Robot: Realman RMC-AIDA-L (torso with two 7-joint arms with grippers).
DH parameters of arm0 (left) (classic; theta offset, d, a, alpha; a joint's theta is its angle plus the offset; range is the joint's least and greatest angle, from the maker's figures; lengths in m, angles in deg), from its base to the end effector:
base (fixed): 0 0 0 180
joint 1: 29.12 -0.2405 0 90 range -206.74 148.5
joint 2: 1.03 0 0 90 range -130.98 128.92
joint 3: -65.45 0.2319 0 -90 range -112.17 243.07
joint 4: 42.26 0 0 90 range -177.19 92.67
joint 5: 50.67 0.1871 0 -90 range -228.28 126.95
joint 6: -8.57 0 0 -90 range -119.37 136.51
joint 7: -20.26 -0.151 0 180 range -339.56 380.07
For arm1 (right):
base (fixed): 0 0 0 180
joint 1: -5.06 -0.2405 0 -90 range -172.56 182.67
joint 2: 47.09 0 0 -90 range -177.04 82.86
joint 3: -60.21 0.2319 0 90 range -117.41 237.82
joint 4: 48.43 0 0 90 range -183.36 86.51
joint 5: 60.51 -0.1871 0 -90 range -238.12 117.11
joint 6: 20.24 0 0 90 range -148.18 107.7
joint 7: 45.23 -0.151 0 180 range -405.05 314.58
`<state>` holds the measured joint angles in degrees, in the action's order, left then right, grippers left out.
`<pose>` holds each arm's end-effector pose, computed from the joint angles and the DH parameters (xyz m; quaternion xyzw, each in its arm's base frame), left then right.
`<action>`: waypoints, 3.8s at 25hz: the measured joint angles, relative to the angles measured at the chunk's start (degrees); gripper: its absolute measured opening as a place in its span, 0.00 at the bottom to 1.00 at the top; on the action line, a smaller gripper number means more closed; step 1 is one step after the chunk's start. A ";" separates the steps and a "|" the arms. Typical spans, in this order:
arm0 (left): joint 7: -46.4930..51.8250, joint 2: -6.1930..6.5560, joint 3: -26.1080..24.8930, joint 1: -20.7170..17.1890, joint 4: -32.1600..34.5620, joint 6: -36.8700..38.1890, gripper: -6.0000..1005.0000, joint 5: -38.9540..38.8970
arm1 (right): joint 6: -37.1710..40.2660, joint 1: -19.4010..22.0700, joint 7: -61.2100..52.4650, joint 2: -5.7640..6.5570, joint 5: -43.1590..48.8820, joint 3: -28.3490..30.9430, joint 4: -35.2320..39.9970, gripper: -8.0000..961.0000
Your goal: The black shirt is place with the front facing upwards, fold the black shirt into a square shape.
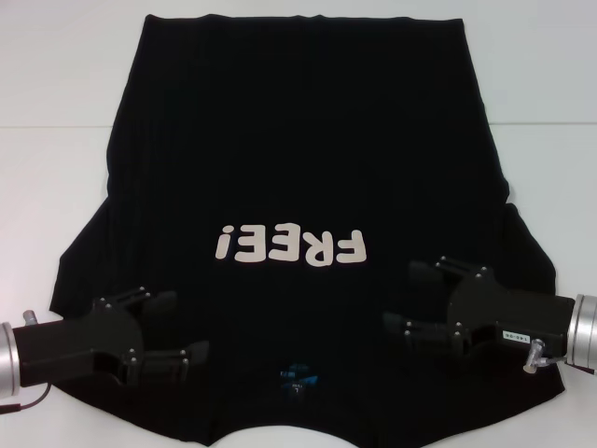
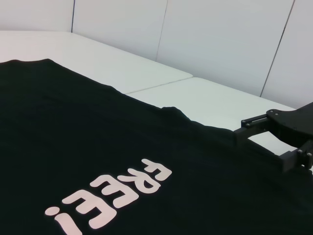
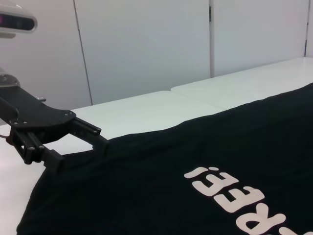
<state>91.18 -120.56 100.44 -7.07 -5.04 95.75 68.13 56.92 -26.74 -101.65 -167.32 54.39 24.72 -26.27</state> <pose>-0.2816 0.2679 0.0049 -0.9321 -0.2387 -0.2017 0.1834 0.2481 0.2994 -0.0397 -0.9441 0.1595 0.2160 0.1911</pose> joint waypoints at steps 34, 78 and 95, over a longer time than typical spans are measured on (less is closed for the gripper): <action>60.52 10.11 -6.12 5.54 -3.13 -11.55 0.94 6.43 | 0.12 -1.60 -0.02 -0.09 0.06 -0.71 -2.28 0.95; 65.19 9.82 -5.64 7.08 -4.85 -15.96 0.94 13.29 | 0.41 -2.13 -0.21 -0.08 -0.18 -0.72 -2.91 0.95; 65.13 9.70 -5.76 7.34 -5.30 -17.60 0.93 13.23 | 0.63 -2.16 -0.30 -0.08 -0.19 -0.72 -2.91 0.95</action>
<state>156.31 -110.86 94.68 0.27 -10.34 78.15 81.37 57.55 -28.90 -101.95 -167.41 54.19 24.00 -29.18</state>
